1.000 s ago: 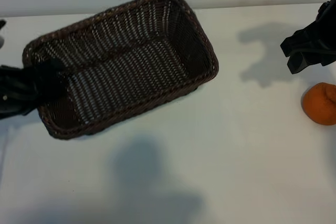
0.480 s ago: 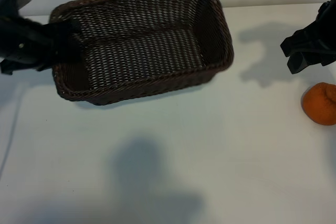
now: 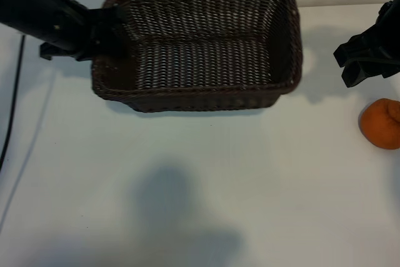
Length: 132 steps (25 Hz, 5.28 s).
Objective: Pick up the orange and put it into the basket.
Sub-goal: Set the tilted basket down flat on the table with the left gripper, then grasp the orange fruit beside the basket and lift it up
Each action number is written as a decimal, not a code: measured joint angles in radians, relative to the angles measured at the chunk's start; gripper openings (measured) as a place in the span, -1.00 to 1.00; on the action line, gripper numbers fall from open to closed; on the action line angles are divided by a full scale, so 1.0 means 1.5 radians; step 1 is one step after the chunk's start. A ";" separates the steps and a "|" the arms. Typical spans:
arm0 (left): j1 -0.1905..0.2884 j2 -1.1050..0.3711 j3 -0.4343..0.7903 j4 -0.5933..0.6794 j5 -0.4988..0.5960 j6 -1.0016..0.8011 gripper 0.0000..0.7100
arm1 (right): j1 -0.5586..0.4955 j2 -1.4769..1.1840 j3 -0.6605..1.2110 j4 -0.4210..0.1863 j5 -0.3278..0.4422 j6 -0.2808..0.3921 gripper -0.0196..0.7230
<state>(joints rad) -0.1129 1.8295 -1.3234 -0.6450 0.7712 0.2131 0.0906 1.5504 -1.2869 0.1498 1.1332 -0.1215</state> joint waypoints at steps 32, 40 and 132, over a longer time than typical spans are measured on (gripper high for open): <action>-0.062 0.115 -0.016 0.043 -0.117 -0.087 -0.57 | 0.000 0.000 0.000 0.000 -0.003 0.000 0.53; -0.074 0.132 -0.016 0.042 -0.128 -0.085 -0.57 | 0.000 0.000 0.000 -0.001 -0.003 0.000 0.53; 0.127 -0.944 0.323 0.455 0.162 -0.078 0.68 | 0.000 0.000 0.000 -0.001 -0.009 -0.012 0.53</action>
<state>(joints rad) 0.0772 0.4139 -0.8390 0.0373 1.0143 0.0957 0.0906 1.5504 -1.2869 0.1489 1.1202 -0.1399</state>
